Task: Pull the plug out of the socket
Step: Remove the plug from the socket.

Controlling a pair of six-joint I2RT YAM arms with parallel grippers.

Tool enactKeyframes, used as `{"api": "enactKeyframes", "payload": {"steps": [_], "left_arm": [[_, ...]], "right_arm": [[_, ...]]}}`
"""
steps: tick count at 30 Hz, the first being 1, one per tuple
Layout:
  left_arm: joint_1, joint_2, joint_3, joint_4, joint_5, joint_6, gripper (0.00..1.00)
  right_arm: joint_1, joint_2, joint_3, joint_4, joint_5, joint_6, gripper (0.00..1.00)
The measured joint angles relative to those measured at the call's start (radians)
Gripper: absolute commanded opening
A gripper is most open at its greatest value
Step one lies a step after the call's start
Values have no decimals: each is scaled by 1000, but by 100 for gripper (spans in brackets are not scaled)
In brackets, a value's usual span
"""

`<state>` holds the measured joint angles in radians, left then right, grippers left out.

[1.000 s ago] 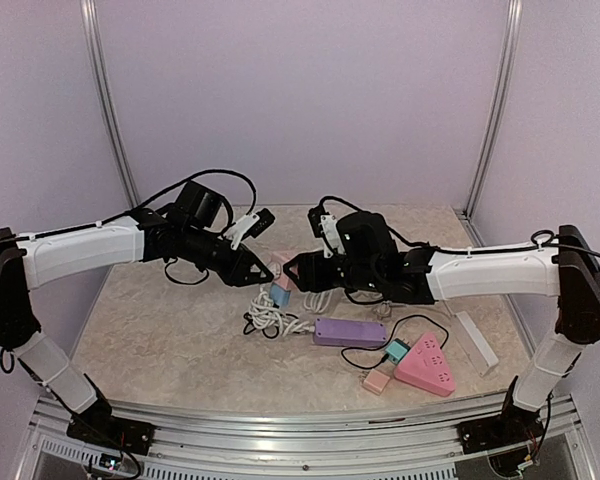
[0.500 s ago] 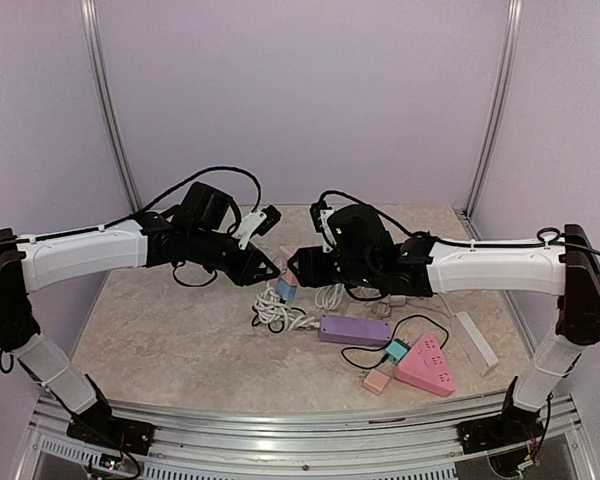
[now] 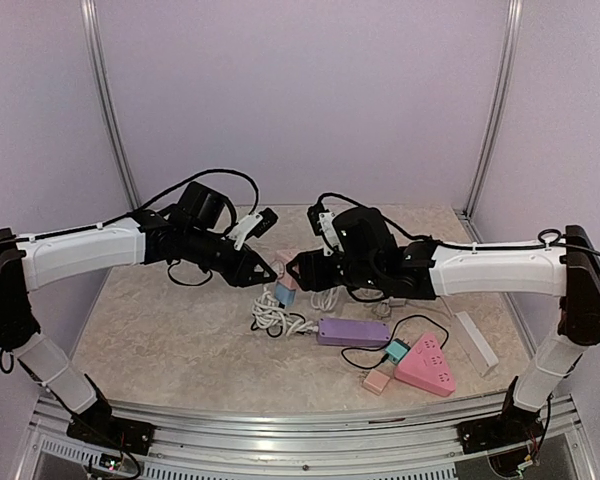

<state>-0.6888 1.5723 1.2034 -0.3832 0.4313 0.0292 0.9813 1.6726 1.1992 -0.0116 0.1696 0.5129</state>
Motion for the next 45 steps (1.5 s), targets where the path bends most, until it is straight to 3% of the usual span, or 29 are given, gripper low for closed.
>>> {"api": "enactKeyframes", "payload": {"steps": [14,33,40,45], "left_arm": [[48,5,30,-53,111,1,0],[-60,3,-8,69,-154,-25,0],[-60,3,-8,68,-161,-25,0],[-27,6,2,40,-85,-24,0]], "right_arm": [[-13,-14,-27,68,-87,-55,0],[3,1,50,-106,87,72,0],[6,1,51,-115,95,93,0],[5,-7,13,-47,67,79,0]]}}
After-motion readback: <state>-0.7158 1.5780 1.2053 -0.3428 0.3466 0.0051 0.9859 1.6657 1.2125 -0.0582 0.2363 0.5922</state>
